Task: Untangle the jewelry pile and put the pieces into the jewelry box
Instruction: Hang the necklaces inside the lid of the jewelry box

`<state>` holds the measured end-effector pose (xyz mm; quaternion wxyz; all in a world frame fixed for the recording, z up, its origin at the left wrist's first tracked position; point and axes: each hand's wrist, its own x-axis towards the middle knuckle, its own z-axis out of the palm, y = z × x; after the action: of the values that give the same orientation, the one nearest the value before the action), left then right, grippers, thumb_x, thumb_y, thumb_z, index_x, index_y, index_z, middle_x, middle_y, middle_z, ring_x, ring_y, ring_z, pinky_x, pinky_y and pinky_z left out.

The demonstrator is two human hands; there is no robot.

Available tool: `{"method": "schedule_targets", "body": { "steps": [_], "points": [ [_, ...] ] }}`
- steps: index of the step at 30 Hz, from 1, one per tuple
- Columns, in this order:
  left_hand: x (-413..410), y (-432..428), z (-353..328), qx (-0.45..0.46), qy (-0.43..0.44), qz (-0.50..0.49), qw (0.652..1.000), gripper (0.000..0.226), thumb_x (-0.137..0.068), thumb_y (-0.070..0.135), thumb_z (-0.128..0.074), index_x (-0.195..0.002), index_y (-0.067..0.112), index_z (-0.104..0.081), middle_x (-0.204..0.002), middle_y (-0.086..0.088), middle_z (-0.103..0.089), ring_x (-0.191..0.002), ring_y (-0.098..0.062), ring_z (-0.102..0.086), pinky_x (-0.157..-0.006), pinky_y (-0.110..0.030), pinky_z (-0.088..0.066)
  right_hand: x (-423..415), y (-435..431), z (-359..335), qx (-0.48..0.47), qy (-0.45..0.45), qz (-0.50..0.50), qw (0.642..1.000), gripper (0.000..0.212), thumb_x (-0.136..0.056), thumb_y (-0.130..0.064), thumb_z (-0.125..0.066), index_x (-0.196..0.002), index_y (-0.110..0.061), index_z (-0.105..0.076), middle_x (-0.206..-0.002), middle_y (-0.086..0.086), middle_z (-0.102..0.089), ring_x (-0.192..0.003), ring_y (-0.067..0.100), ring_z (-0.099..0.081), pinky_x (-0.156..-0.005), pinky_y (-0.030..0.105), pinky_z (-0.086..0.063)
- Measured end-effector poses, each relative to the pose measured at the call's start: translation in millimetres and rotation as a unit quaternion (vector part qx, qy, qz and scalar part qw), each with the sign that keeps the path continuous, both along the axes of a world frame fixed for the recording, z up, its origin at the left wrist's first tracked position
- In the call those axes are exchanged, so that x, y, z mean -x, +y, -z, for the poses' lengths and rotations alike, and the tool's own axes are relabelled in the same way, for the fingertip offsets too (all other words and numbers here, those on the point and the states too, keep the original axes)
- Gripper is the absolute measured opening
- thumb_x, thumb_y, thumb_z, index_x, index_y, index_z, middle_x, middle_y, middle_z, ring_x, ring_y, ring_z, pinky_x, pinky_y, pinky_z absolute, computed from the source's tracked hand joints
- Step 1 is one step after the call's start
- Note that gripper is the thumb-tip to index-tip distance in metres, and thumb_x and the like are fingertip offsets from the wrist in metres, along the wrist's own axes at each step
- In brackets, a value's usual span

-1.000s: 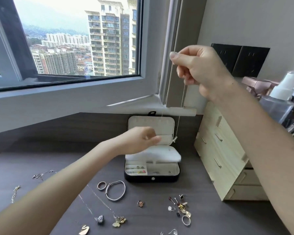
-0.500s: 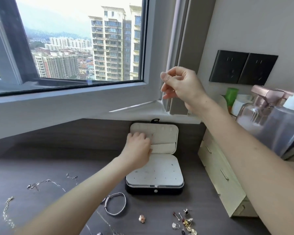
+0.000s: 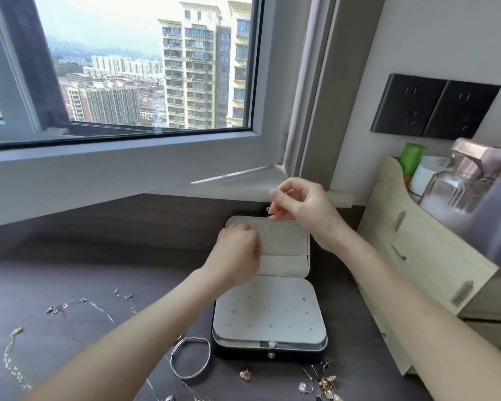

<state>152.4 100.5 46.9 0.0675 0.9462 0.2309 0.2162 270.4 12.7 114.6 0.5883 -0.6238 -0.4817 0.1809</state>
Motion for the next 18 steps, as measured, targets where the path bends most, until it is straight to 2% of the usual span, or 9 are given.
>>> {"method": "schedule_targets", "body": {
  "steps": [2,5,7,10,13,15,17,18],
  "points": [
    [-2,4,-4,0.059,-0.091,-0.003,0.994,0.016,-0.086,0.014,-0.056,-0.09,0.001,-0.063,-0.092,-0.013,-0.06,-0.09,-0.029,-0.052,-0.079,-0.038,-0.042,-1,-1,9,0.007,0.014,-0.004,1.0,0.015,-0.092,-0.01,-0.059,-0.078,-0.005,-0.058,-0.065,0.009,-0.063,-0.058,0.014,-0.061,-0.068,0.034,-0.059],
    [-5,7,-15,0.182,-0.153,0.0,0.971,0.03,-0.087,0.023,-0.064,-0.113,0.011,-0.063,-0.108,-0.004,-0.062,-0.101,-0.019,-0.055,-0.085,-0.03,-0.042,-3,-2,16,0.005,0.045,-0.014,0.999,0.014,-0.092,-0.01,-0.059,-0.08,-0.003,-0.058,-0.066,0.009,-0.064,-0.061,0.014,-0.062,-0.072,0.038,-0.059],
    [-8,8,-18,0.246,-0.158,0.027,0.956,0.03,-0.084,0.022,-0.067,-0.113,0.017,-0.064,-0.11,0.003,-0.065,-0.103,-0.012,-0.058,-0.087,-0.027,-0.044,-4,-1,18,0.004,0.059,-0.024,0.998,0.014,-0.092,-0.011,-0.058,-0.08,-0.003,-0.058,-0.069,0.011,-0.065,-0.065,0.018,-0.063,-0.076,0.042,-0.058],
    [-10,13,-17,0.332,-0.191,0.063,0.922,0.021,-0.08,0.012,-0.07,-0.1,0.017,-0.067,-0.092,0.002,-0.071,-0.088,-0.012,-0.066,-0.084,-0.031,-0.053,-5,0,20,-0.005,0.083,-0.03,0.996,0.016,-0.093,-0.012,-0.056,-0.081,-0.003,-0.059,-0.07,0.011,-0.065,-0.067,0.022,-0.064,-0.079,0.044,-0.057],
    [-9,15,-15,0.334,-0.203,0.073,0.918,0.009,-0.081,0.009,-0.071,-0.083,0.017,-0.068,-0.07,0.004,-0.069,-0.065,-0.008,-0.066,-0.066,-0.018,-0.049,-5,-1,22,-0.005,0.095,-0.022,0.995,0.015,-0.092,-0.013,-0.057,-0.083,-0.001,-0.06,-0.071,0.011,-0.066,-0.067,0.022,-0.064,-0.075,0.039,-0.059],
    [-8,16,-13,0.306,-0.209,0.064,0.927,0.009,-0.082,0.01,-0.07,-0.078,0.017,-0.068,-0.065,0.005,-0.067,-0.057,-0.003,-0.062,-0.06,-0.011,-0.044,-7,-3,28,0.003,0.093,0.008,0.996,0.013,-0.091,-0.012,-0.06,-0.081,-0.003,-0.062,-0.07,0.01,-0.066,-0.065,0.019,-0.063,-0.068,0.038,-0.06],
    [-7,18,-10,0.25,-0.223,0.034,0.942,0.01,-0.083,0.01,-0.068,-0.075,0.014,-0.069,-0.062,0.004,-0.065,-0.056,-0.003,-0.058,-0.057,-0.01,-0.039,-8,-3,37,0.022,0.044,0.065,0.997,0.012,-0.088,-0.011,-0.065,-0.079,-0.004,-0.064,-0.069,0.008,-0.065,-0.062,0.017,-0.06,-0.059,0.037,-0.059],
    [-8,19,-8,0.216,-0.231,0.016,0.949,0.009,-0.084,0.01,-0.067,-0.076,0.012,-0.07,-0.063,0.003,-0.065,-0.06,-0.007,-0.059,-0.058,-0.013,-0.04,-8,-3,42,0.036,-0.012,0.103,0.994,0.012,-0.087,-0.012,-0.066,-0.078,-0.004,-0.066,-0.068,0.007,-0.064,-0.062,0.017,-0.06,-0.057,0.036,-0.058]
  ]
}}
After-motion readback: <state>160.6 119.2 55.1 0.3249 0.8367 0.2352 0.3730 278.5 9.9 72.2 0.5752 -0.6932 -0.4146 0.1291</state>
